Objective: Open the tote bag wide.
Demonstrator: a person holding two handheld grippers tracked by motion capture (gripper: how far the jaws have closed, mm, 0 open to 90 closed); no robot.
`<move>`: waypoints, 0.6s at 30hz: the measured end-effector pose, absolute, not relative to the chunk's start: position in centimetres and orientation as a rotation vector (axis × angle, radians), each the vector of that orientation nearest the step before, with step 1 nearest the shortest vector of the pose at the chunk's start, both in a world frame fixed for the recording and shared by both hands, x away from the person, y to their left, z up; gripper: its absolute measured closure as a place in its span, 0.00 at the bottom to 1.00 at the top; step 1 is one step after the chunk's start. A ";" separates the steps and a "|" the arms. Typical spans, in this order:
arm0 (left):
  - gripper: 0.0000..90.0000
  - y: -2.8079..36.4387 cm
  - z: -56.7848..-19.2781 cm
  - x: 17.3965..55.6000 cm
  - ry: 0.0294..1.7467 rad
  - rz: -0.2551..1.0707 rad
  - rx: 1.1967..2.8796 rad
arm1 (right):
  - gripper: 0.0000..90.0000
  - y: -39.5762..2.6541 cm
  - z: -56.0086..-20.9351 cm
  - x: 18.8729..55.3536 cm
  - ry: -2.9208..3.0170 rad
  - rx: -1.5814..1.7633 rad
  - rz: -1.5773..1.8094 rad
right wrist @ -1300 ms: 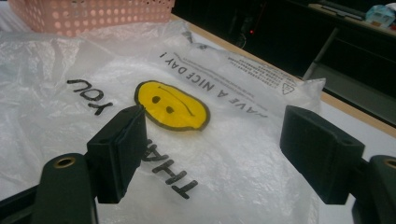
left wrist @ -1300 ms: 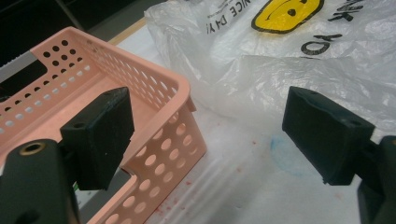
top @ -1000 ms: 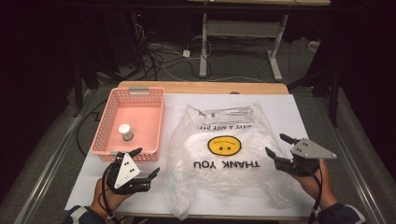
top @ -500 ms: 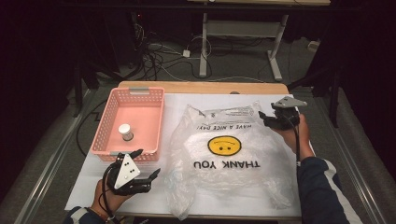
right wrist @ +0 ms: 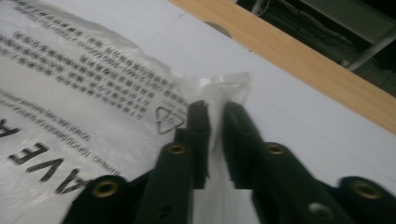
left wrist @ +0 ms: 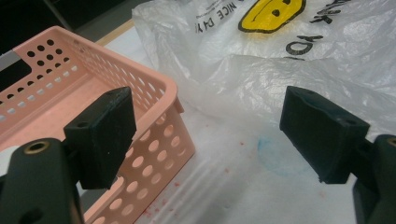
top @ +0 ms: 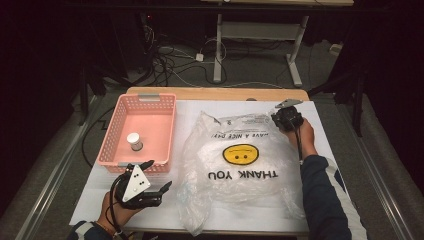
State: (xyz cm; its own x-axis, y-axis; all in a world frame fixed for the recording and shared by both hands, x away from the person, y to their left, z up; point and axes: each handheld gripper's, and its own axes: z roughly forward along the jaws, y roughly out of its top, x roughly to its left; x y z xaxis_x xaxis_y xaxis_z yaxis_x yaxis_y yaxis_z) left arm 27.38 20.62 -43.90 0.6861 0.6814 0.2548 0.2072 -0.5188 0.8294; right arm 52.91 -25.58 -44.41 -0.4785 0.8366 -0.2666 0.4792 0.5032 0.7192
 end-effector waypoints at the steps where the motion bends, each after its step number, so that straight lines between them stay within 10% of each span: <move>1: 0.20 20.6 -43.9 27.4 0.682 0.729 2.070 | 1.00 -25.6 -44.4 52.9 2.140 1.073 0.763; 18: 0.20 20.7 -43.9 27.7 0.678 0.732 2.085 | 1.00 -31.6 -43.5 53.0 1.924 1.400 0.715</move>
